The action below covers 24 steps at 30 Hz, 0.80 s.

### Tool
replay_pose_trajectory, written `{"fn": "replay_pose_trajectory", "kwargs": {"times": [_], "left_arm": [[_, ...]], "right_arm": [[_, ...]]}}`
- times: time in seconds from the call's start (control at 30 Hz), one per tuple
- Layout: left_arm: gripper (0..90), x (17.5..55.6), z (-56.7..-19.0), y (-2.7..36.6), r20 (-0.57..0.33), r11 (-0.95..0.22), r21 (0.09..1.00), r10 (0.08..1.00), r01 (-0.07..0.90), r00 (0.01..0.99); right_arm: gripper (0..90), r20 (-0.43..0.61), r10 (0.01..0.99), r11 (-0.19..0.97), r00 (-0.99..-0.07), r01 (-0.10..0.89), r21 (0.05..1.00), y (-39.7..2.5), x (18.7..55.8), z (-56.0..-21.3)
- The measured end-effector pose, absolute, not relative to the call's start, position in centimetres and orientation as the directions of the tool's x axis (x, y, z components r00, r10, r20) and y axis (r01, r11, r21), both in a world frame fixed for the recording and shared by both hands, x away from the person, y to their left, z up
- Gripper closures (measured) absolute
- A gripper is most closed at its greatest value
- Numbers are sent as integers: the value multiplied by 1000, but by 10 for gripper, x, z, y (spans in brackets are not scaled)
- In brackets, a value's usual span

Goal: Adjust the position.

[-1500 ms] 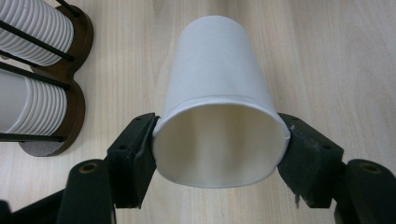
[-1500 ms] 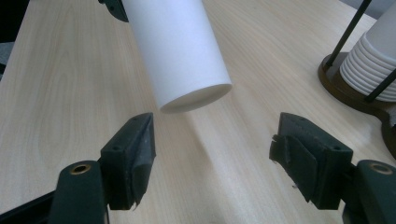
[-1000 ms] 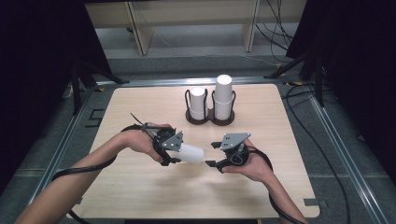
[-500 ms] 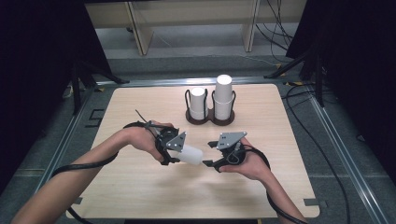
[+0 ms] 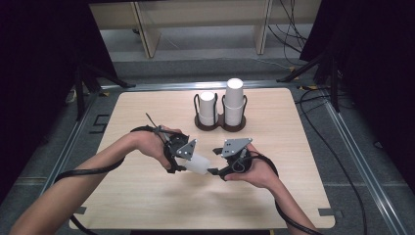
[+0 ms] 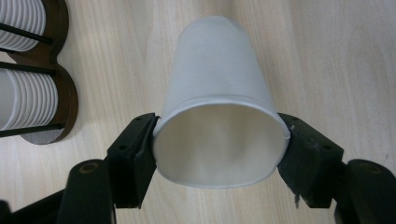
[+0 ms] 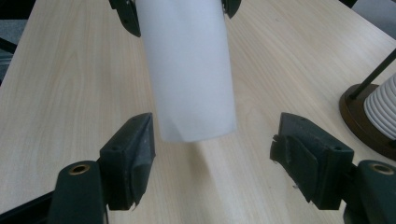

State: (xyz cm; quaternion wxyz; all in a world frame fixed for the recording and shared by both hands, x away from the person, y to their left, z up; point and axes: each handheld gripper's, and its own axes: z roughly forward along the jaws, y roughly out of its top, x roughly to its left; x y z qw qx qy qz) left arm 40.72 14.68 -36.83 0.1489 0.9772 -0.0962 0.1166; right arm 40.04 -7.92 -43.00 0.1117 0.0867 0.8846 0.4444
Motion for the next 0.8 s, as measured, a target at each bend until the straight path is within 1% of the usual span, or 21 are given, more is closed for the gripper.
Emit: {"fn": "replay_pose_trajectory", "kwargs": {"times": [0.03,0.07,0.13,0.17,0.27,0.3,0.33,0.47,0.5,0.57,0.6,0.67,0.7,0.77,0.8], "left_arm": [[323,407,-367,146,255,-940,259,-157,-224,954],[323,407,-367,146,255,-940,258,-157,-224,954],[324,408,-367,145,253,-940,256,-158,-224,955],[323,408,-366,145,252,-941,253,-160,-224,954],[324,408,-366,145,254,-944,240,-165,-227,953],[324,408,-366,144,253,-944,237,-166,-227,953],[324,408,-366,144,253,-945,235,-166,-227,953],[324,409,-366,143,252,-946,231,-167,-226,953],[324,409,-366,143,251,-946,230,-167,-226,953],[324,409,-366,142,247,-947,229,-169,-227,954],[324,409,-365,142,246,-947,228,-170,-228,954],[324,409,-365,142,247,-947,226,-171,-229,954],[323,409,-365,142,247,-948,222,-173,-230,953],[324,409,-365,141,245,-949,215,-174,-229,954],[323,409,-365,141,244,-949,214,-175,-230,954]], "right_arm": [[290,-100,254,592,-962,73,803,-75,399,-430],[289,-113,244,596,-963,57,801,-74,400,-430],[289,-105,242,599,-965,64,798,-71,400,-430],[288,-124,239,602,-963,47,797,-69,401,-430],[289,-130,234,603,-964,39,797,-65,401,-430],[288,-115,236,603,-965,53,796,-64,400,-431],[288,-132,231,607,-964,37,794,-63,401,-430],[287,-135,225,615,-965,33,787,-58,400,-431],[287,-102,244,617,-964,74,783,-57,397,-432],[287,-107,244,617,-964,70,784,-55,397,-431],[286,-129,226,614,-966,39,788,-54,399,-431],[286,-135,219,616,-966,30,787,-53,400,-431],[286,-154,215,620,-964,12,785,-52,400,-431],[285,-136,218,623,-966,30,782,-50,399,-432],[285,-147,209,624,-967,16,781,-49,400,-432]]}}
